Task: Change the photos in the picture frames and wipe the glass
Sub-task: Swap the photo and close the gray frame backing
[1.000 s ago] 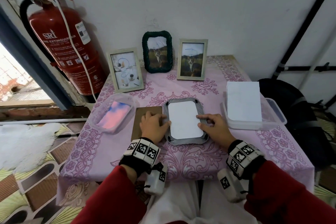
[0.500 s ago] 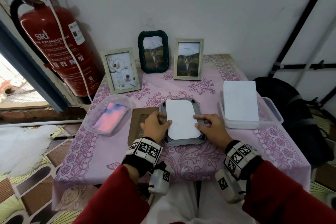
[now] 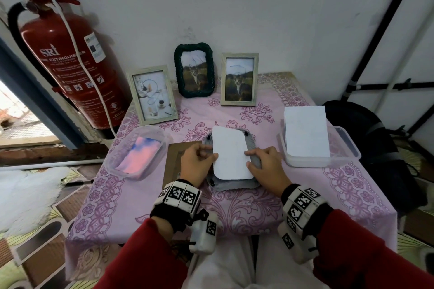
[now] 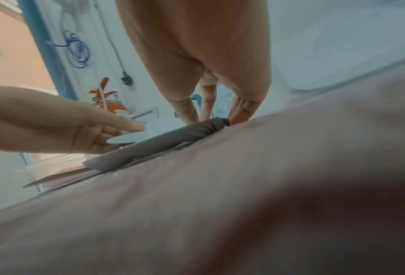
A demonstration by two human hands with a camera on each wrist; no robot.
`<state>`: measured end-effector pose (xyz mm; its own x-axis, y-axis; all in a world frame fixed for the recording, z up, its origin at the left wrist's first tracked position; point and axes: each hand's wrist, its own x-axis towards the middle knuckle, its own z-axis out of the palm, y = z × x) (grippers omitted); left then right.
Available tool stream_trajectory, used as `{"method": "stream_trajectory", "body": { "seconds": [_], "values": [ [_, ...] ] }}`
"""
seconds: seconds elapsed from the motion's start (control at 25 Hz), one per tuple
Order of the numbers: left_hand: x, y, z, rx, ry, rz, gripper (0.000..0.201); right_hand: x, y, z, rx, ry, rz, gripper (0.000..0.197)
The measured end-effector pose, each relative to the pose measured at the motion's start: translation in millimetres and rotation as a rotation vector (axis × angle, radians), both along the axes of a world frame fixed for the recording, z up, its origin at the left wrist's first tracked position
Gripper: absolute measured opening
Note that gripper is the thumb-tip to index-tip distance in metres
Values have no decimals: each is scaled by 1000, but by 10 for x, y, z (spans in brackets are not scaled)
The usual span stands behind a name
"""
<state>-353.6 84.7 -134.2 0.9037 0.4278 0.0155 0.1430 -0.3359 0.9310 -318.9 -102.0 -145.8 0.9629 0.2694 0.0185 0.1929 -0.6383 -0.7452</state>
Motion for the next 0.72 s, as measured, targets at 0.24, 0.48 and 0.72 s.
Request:
{"method": "stream_trajectory", "body": {
  "seconds": [0.24, 0.48, 0.72],
  "values": [
    [63, 9, 72, -243, -80, 7, 23, -52, -125, 494, -2, -276, 201, 30],
    [197, -176, 121, -405, -97, -47, 24, 136, -762, 797, -464, -215, 81, 53],
    [316, -514, 48, -373, -33, -111, 25, 122, -1107, 611, -500, -166, 40, 19]
  ]
}}
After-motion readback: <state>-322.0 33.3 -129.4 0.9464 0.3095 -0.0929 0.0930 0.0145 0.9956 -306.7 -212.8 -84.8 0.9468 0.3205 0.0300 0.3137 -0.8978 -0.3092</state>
